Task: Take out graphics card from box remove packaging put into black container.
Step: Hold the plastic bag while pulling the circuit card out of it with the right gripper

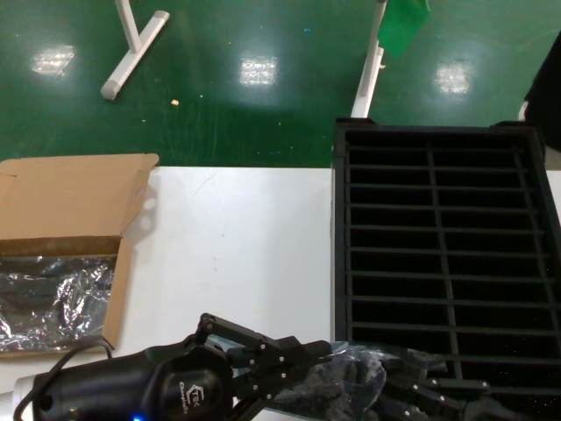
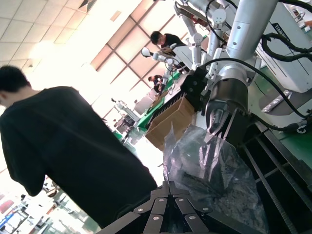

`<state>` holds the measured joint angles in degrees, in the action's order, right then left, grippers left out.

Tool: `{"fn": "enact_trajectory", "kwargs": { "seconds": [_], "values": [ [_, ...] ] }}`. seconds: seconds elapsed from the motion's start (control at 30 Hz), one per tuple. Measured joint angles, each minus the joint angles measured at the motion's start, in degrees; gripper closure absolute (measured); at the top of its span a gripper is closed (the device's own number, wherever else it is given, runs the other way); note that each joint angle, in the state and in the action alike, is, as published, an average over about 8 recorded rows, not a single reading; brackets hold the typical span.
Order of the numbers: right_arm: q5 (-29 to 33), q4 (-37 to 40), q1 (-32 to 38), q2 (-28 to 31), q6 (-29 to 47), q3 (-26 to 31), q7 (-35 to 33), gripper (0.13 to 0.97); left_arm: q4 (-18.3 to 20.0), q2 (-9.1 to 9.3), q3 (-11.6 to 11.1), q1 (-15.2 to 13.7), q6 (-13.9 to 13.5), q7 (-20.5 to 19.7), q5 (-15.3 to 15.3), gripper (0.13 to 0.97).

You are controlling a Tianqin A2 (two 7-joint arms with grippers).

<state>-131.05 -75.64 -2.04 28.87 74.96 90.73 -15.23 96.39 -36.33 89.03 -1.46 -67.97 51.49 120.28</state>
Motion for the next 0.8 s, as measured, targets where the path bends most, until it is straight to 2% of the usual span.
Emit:
{"fn": "enact_trajectory", "kwargs": {
  "seconds": [0.8],
  "values": [
    [0.1, 0.1, 0.2, 0.2, 1.1, -0.3, -2.1, 0.891, 0.0, 0.11, 0.6, -0.4, 0.2, -0.1, -0.4, 0.955]
  ]
}}
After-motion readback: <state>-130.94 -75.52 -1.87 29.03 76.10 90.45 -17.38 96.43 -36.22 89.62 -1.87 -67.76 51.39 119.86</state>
